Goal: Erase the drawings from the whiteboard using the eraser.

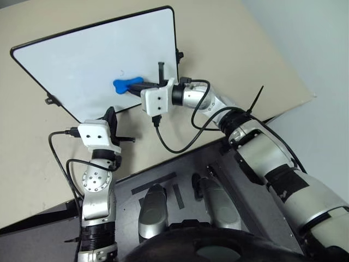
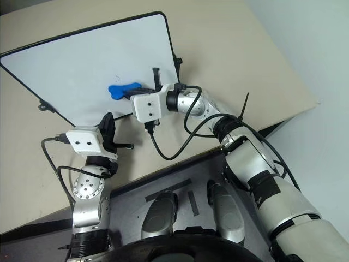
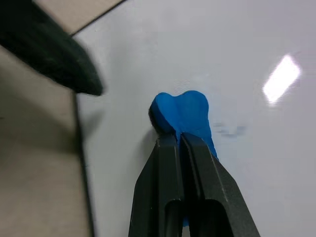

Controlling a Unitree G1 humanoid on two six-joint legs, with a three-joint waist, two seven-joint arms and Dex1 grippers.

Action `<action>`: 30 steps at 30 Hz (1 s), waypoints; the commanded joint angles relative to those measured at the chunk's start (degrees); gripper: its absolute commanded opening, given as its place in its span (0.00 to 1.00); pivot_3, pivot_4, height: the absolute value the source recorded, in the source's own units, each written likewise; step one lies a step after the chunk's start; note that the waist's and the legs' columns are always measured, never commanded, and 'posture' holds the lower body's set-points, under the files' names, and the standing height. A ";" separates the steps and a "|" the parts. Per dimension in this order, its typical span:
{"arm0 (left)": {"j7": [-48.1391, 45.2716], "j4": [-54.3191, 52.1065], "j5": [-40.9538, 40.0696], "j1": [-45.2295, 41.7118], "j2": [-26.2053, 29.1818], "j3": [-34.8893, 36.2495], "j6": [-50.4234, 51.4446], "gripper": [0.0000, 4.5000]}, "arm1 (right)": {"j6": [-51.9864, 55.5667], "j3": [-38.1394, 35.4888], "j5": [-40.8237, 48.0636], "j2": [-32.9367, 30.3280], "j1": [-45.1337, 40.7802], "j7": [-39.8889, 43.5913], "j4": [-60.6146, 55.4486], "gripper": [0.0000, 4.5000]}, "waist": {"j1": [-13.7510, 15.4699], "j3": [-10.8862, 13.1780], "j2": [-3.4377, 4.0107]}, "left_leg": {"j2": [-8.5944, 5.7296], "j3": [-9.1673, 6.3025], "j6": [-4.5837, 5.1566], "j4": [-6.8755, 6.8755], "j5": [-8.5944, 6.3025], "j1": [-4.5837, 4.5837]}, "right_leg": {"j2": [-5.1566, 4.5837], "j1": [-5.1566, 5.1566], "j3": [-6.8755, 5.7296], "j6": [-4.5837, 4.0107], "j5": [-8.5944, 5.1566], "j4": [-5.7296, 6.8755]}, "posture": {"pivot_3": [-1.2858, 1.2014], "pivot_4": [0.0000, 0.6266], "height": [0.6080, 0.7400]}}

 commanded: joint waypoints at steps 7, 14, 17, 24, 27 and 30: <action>0.14 -0.73 0.00 -0.88 -0.06 -0.14 -1.20 0.00 | -1.51 -3.04 0.79 -3.04 -0.97 -7.67 -3.48 0.01 | 0.05 0.00 0.00 | 0.00 -0.01 0.04 0.03 0.03 0.06 | 0.00 0.01 -0.04 -0.07 0.09 0.01 | 0.52 0.24 1.00; 0.05 -0.60 -0.04 -1.27 0.01 -0.10 -1.24 0.00 | -3.13 -1.49 5.66 -3.16 5.64 3.94 -7.04 0.01 | 0.07 -0.01 -0.02 | 0.00 0.03 0.04 -0.02 -0.03 0.16 | 0.01 0.06 -0.04 -0.02 0.08 -0.09 | 0.52 0.24 1.00; -0.02 -0.91 -0.20 -0.93 0.11 0.14 -1.34 0.00 | -0.84 -2.05 11.47 -4.58 10.28 13.07 -12.17 0.01 | 0.15 -0.01 -0.02 | 0.00 0.06 0.05 -0.01 -0.11 0.14 | 0.01 0.07 -0.03 0.01 0.06 -0.17 | 0.52 0.24 1.00; -0.38 -1.87 -0.59 0.32 0.41 0.58 -1.27 0.00 | 18.48 -3.36 24.86 -14.04 24.04 31.30 -35.45 0.01 | 0.24 -0.02 -0.04 | 0.00 0.16 0.04 0.03 -0.15 0.08 | 0.02 0.14 -0.01 0.01 0.06 -0.36 | 0.52 0.24 1.00; -0.75 -1.89 -0.83 0.14 0.76 0.72 -0.92 0.00 | 26.94 -2.68 27.34 -19.05 30.01 36.53 -44.41 0.01 | 0.36 -0.03 -0.05 | -0.02 0.22 0.04 0.08 -0.15 0.16 | 0.03 0.26 0.00 0.02 0.06 -0.40 | 0.52 0.24 1.00; -1.33 -1.58 -1.06 -0.44 1.19 0.53 -0.63 0.00 | 31.10 -3.29 27.12 -20.01 32.98 35.77 -48.26 0.12 | 0.10 -0.03 -0.05 | -0.06 0.31 0.04 0.10 -0.15 0.40 | 0.04 0.44 0.05 0.03 0.05 -0.40 | 0.52 0.24 1.00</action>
